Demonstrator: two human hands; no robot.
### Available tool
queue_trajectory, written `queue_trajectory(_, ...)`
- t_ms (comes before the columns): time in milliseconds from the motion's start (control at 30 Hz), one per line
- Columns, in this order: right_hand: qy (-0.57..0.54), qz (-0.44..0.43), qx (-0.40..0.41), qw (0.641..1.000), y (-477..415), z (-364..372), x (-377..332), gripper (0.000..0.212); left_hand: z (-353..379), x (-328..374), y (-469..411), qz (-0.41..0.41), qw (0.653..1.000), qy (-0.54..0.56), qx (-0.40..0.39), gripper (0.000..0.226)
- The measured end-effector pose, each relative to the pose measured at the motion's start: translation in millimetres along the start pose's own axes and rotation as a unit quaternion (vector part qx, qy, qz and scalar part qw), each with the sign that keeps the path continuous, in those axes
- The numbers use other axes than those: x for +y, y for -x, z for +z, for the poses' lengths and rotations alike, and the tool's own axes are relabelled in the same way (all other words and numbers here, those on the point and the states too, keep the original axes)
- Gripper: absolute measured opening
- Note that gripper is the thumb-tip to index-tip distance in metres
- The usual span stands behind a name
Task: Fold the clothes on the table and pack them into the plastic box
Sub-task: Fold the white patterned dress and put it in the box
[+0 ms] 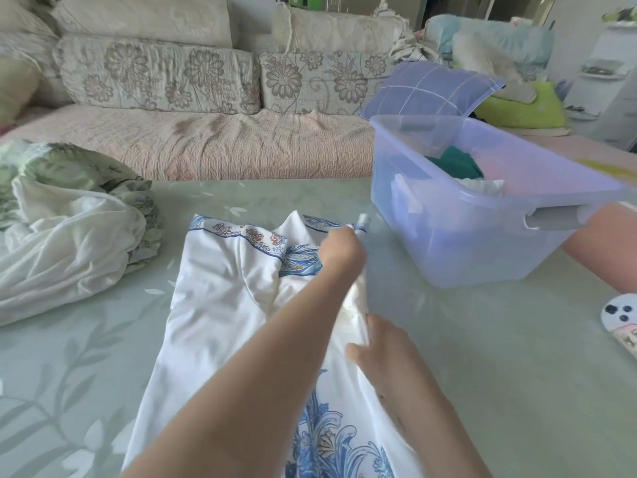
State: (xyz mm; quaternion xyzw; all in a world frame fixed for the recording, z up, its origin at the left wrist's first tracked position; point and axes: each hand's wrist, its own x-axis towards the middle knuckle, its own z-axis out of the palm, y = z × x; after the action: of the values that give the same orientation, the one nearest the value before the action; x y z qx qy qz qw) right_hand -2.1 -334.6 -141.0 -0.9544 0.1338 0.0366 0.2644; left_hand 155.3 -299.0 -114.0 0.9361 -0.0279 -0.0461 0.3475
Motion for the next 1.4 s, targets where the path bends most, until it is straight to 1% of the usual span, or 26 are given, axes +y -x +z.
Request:
queue_trajectory(100, 0.038, -0.021, -0.079, 0.996, 11.3, -11.4, -9.3, 0.049, -25.2, -25.2, -15.6, -0.061, 0.994, 0.087, 0.009, 0.035)
queue_trajectory(133, 0.032, -0.036, -0.099, 0.994, 16.3, -14.4, -15.2, 0.047, -34.1, -34.5, -18.7, -0.075, 0.992, 0.102, 0.016, 0.033)
queue_trajectory(200, -0.016, -0.076, -0.128, 0.989, 28.7, -17.7, -33.5, 0.036, -50.3, -54.0, -24.9, -0.098, 0.986, 0.133, 0.019, 0.03)
queue_trajectory(267, -0.061, -0.108, -0.131, 0.984, 40.7, -13.9, -55.1, 0.026, -64.5, -72.2, -27.7, -0.117, 0.981, 0.153, 0.026, 0.028)
queue_trajectory(333, -0.09, -0.138, -0.119, 0.979, 49.3, -4.1, -73.2, 0.021, -76.7, -87.3, -28.1, -0.113, 0.98, 0.159, 0.045, 0.024)
queue_trajectory(400, -0.095, -0.154, -0.13, 0.975, 56.2, 6.2, -86.2, 0.016, -90.0, -97.8, -23.2, -0.107, 0.982, 0.144, 0.063, 0.02)
queue_trajectory(467, -0.07, -0.16, -0.159, 0.972, 60.4, 14.2, -91.1, 0.015, -97.1, -109.6, -20.8, -0.103, 0.983, 0.134, 0.069, 0.02)
queue_trajectory(533, -0.031, -0.155, -0.185, 0.97, 63.0, 17.2, -94.1, 0.023, -96.9, -121.9, -20.5, -0.101, 0.983, 0.136, 0.065, 0.026)
queue_trajectory(600, -0.002, -0.153, -0.211, 0.965, 64.5, 17.6, -96.7, 0.039, -93.7, -131.2, -19.1, -0.101, 0.982, 0.146, 0.062, 0.026)
queue_trajectory(667, 0.025, -0.153, -0.234, 0.96, 64.5, 18.4, -96.3, 0.056, -88.9, -136.0, -18.7, -0.106, 0.98, 0.149, 0.081, 0.028)
queue_trajectory(700, 0.04, -0.148, -0.246, 0.957, 64.7, 18.6, -95.5, 0.063, -86.3, -138.1, -19.1, -0.107, 0.98, 0.143, 0.093, 0.033)
queue_trajectory(767, 0.069, -0.139, -0.264, 0.952, 64.5, 17.8, -92.1, 0.07, -82.2, -139.8, -18.3, -0.085, 0.985, 0.103, 0.11, 0.045)
queue_trajectory(833, 0.098, -0.139, -0.274, 0.946, 63.9, 16.3, -88.9, 0.074, -79.6, -140.0, -16.4, -0.03, 0.989, 0.054, 0.134, 0.057)
queue_trajectory(900, 0.122, -0.145, -0.283, 0.94, 64.8, 14.3, -87.9, 0.077, -78.8, -138.0, -12.8, 0.044, 0.985, -0.044, 0.162, 0.058)
queue_trajectory(933, 0.129, -0.148, -0.285, 0.938, 65.5, 13.6, -87.5, 0.077, -77.2, -137.2, -11.5, 0.095, 0.977, -0.11, 0.153, 0.055)
queue_trajectory(1000, 0.138, -0.154, -0.299, 0.931, 68.3, 11.6, -87.8, 0.077, -72.4, -137.1, -10.8, 0.186, 0.959, -0.197, 0.083, 0.051)
queue_trajectory(1033, 0.143, -0.156, -0.313, 0.926, 69.8, 10.6, -88.0, 0.076, -69.9, -137.6, -11.0, 0.2, 0.954, -0.22, 0.039, 0.05)
queue_trajectory(1100, 0.157, -0.155, -0.34, 0.914, 71.2, 8.9, -87.7, 0.078, -64.9, -142.2, -10.9, 0.173, 0.945, -0.275, -0.025, 0.048)
queue_trajectory(1133, 0.165, -0.153, -0.352, 0.909, 71.1, 8.2, -88.2, 0.08, -62.9, -145.7, -10.9, 0.156, 0.939, -0.306, -0.035, 0.05)
queue_trajectory(1233, 0.177, -0.154, -0.387, 0.892, 71.0, 4.6, -92.0, 0.084, -57.8, -156.1, -10.7, 0.129, 0.929, -0.347, -0.022, 0.054)
queue_trajectory(1333, 0.16, -0.135, -0.403, 0.891, 68.2, 3.2, -94.2, 0.083, -62.3, -153.5, -9.3, 0.122, 0.938, -0.324, -0.016, 0.054)
queue_trajectory(1400, 0.127, -0.123, -0.387, 0.905, 65.4, 3.6, -94.0, 0.069, -71.0, -145.8, -5.6, 0.146, 0.951, -0.273, -0.003, 0.057)
